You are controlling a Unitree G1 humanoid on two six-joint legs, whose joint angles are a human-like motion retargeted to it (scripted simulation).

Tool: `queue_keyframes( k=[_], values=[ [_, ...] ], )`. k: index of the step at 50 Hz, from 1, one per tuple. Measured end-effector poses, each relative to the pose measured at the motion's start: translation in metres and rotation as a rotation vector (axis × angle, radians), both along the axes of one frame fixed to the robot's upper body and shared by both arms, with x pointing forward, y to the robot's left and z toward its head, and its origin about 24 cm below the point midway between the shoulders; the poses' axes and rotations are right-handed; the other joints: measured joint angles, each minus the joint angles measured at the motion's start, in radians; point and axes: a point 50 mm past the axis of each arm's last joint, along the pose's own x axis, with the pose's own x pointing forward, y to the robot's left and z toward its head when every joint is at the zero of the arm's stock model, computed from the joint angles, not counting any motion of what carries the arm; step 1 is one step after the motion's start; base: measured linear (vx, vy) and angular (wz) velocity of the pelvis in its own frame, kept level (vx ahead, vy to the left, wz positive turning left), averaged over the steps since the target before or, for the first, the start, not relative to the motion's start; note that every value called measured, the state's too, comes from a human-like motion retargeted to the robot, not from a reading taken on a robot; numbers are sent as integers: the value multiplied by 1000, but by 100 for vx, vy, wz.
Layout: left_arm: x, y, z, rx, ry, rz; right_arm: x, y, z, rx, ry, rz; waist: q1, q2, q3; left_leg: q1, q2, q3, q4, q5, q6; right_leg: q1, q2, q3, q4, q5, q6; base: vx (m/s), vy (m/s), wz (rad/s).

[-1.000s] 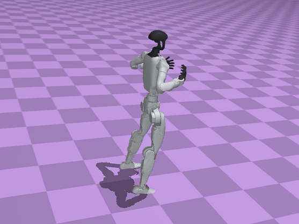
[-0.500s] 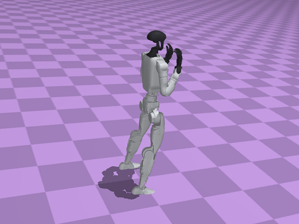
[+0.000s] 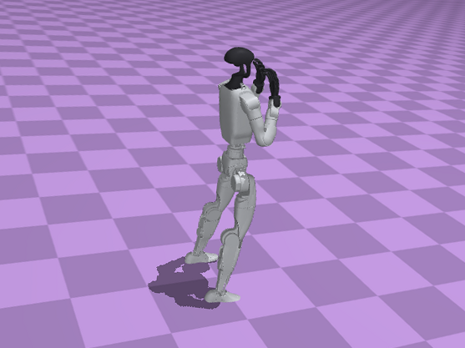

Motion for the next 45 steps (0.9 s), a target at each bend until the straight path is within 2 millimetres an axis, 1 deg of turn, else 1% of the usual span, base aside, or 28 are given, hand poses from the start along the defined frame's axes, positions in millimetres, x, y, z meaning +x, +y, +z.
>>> queue_keyframes(
  k=[2,3,5,6,7,8,10,13,15,18,21,23,26,29,33,35,37,42,45],
  values=[
    [1,-3,1,8,1,-17,0,14,2,36,19,122,-15,-11,19,20,-12,4,-5,-1,16,13,-12,5,5,-8,0,0,0,0],
    [2,-6,-1,17,14,-47,0,20,0,34,27,180,-25,-4,5,8,-6,1,-2,1,7,5,-6,3,1,-4,0,0,0,0],
    [5,-12,-9,50,49,-104,-1,32,-3,9,39,260,-39,-2,3,2,-7,0,-1,1,7,1,-8,1,2,-4,0,0,0,0],
    [7,-17,-13,77,55,-124,0,35,-3,-21,25,255,-41,-6,28,10,-16,-4,-3,-1,16,9,-18,-1,4,-9,-2,0,0,0],
    [9,-19,-18,102,66,-144,0,38,-5,-50,13,245,-43,-7,39,13,-21,-5,-4,-1,20,13,-22,-1,4,-11,-2,0,0,0],
    [11,-19,-27,121,87,-161,1,39,-9,-78,5,226,-44,-3,23,7,-14,-3,-3,0,13,7,-15,1,1,-6,-1,0,0,0],
    [13,-18,-40,153,106,-185,2,37,-14,-135,-32,152,-44,-1,21,3,-13,-2,-3,1,10,3,-13,1,0,-4,0,0,0,0],
    [10,-14,-48,161,113,-185,2,29,-18,-184,-66,48,-41,2,26,0,-13,-2,-5,1,9,-1,-13,1,0,-2,0,0,0,0],
    [6,-12,-45,145,107,-164,1,25,-17,-183,-65,23,-38,5,25,-2,-12,-2,-6,2,8,-3,-13,1,0,-1,0,0,0,0],
    [1,-10,-33,90,88,-144,0,22,-11,-132,-58,25,-34,9,14,-6,-11,-2,-6,4,6,-7,-11,-1,-1,1,0,0,0,0],
    [1,-8,-23,40,61,-140,-1,24,-4,-47,-57,64,-34,11,-3,-10,-10,-4,-5,5,4,-10,-10,-2,-1,2,0,0,0,0],
    [3,-7,-19,34,51,-127,-1,28,-1,8,-45,116,-42,12,-12,-13,-9,-5,-4,6,3,-11,-9,-3,-2,2,0,0,0,0],
    [9,-7,-24,74,64,-105,1,36,-3,40,-5,176,-56,13,-14,-14,-11,-9,-4,7,4,-9,-11,-7,-1,0,0,0,0,0],
    [13,-10,-38,143,97,-104,5,39,-14,-7,39,167,-58,13,0,-10,-20,-16,-6,6,11,-2,-20,-13,1,-5,0,0,0,0],
    [14,-5,-59,216,152,-96,8,34,-33,-119,76,113,-53,15,10,-10,-23,-20,-6,5,14,0,-25,-18,2,-6,0,0,0,0],
    [12,0,-63,225,175,-69,8,29,-37,-156,79,75,-52,17,10,-11,-21,-20,-6,5,13,-1,-23,-18,1,-6,0,0,0,0],
    [9,5,-61,201,194,-31,6,24,-35,-152,81,42,-50,17,5,-11,-20,-20,-6,5,12,-1,-21,-19,1,-6,0,0,0,0],
    [4,12,-41,104,177,28,4,19,-17,-45,66,34,-41,17,-21,-11,-12,-16,-4,5,9,-2,-13,-17,1,-5,0,0,0,0],
    [7,12,-37,119,147,50,5,20,-14,-25,48,49,-35,16,-26,-7,-11,-16,-3,3,9,2,-12,-16,1,-7,0,0,0,0]
  ],
)
